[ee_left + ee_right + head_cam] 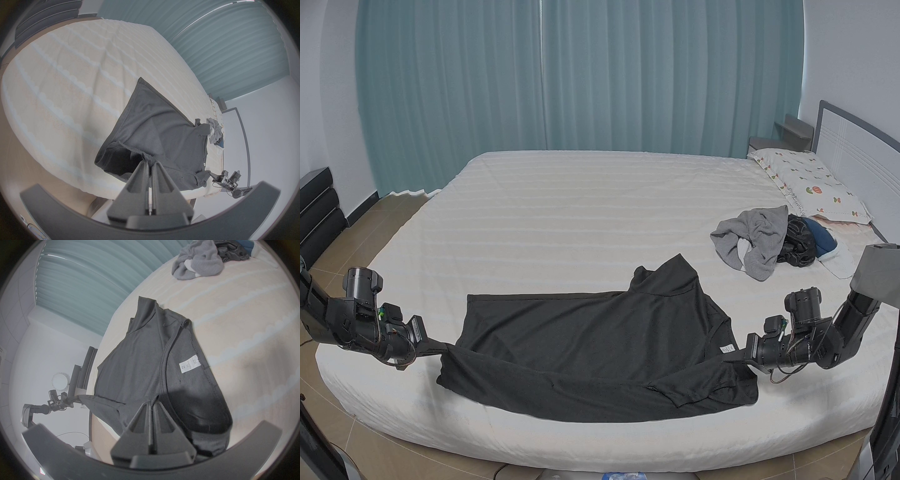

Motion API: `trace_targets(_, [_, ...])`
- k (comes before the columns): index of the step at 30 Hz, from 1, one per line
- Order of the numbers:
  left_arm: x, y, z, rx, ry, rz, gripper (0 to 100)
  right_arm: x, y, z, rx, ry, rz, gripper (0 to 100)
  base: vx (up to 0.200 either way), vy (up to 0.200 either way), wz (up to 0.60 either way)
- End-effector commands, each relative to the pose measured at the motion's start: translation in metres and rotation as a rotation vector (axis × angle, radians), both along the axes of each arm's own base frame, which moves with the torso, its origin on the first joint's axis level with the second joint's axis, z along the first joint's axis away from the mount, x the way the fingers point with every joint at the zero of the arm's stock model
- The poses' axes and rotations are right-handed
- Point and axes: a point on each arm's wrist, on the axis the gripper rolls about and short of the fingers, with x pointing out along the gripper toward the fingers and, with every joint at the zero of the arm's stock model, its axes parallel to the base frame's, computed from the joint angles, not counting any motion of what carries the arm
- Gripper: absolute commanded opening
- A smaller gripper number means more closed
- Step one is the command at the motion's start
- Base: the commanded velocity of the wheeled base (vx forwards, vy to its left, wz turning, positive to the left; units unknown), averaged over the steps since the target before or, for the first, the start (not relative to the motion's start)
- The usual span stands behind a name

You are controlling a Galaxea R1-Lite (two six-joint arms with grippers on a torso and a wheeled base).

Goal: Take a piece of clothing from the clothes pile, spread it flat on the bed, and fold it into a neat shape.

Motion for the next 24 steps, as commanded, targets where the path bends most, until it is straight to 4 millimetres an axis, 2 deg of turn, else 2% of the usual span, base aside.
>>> trace_targets(1, [-0.005, -0.001, 0.012, 0.004, -0.024, 0.002, 0, -0.017, -0.011, 0.027, 0.008, -0.055, -0.026, 0, 0.0, 0.0, 0.0])
trace_targets(11, [-0.013, 0.007, 0.017, 0.001, -0.006, 0.037, 0, -0.044, -0.021, 0.049, 0.03, -0.097, -0.036, 0, 0.0, 0.0, 0.0])
trace_targets(24, [-0.019, 0.01, 0.01, -0.01, 0.055, 0.047, 0, -0.055, -0.031, 0.068, 0.044, -0.149, -0.072, 0, 0.0, 0.0, 0.0])
